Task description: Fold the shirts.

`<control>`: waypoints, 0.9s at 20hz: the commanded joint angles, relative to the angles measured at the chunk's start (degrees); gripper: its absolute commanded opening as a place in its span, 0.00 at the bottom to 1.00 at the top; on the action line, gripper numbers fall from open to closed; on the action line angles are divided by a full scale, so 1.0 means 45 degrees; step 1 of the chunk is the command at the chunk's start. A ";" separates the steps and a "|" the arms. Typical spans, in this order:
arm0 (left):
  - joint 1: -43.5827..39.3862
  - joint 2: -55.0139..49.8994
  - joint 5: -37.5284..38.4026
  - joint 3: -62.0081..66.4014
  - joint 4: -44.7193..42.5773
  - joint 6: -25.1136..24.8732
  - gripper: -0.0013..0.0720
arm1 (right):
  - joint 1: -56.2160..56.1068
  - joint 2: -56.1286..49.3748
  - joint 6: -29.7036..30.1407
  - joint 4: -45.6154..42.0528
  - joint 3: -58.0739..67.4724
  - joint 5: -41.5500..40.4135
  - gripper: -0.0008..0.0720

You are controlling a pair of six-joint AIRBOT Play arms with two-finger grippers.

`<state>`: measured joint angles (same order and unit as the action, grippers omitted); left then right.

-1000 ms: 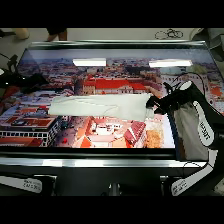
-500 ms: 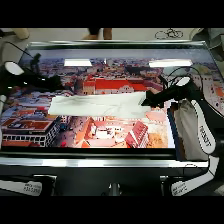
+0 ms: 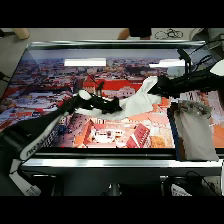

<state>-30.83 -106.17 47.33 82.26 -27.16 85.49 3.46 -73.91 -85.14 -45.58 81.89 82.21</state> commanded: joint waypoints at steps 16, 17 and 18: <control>0.6975 0.7499 0.0534 0.0034 -0.3560 -0.0641 0.05 | -0.5761 -0.6674 0.0860 0.6339 0.0631 -0.6154 0.41; 0.7106 0.7975 0.0602 0.0034 -0.3599 -0.0719 0.05 | -0.5775 -0.7203 0.1447 0.7499 0.1001 -0.5882 0.89; 0.7150 0.8296 0.0651 0.0034 -0.3823 -0.0714 0.05 | -0.5649 -0.7388 0.1914 0.8354 0.1190 -0.5576 0.97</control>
<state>-2.22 -75.66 49.36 82.43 -42.04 82.35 -19.90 -100.44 -81.56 -21.93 84.66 58.92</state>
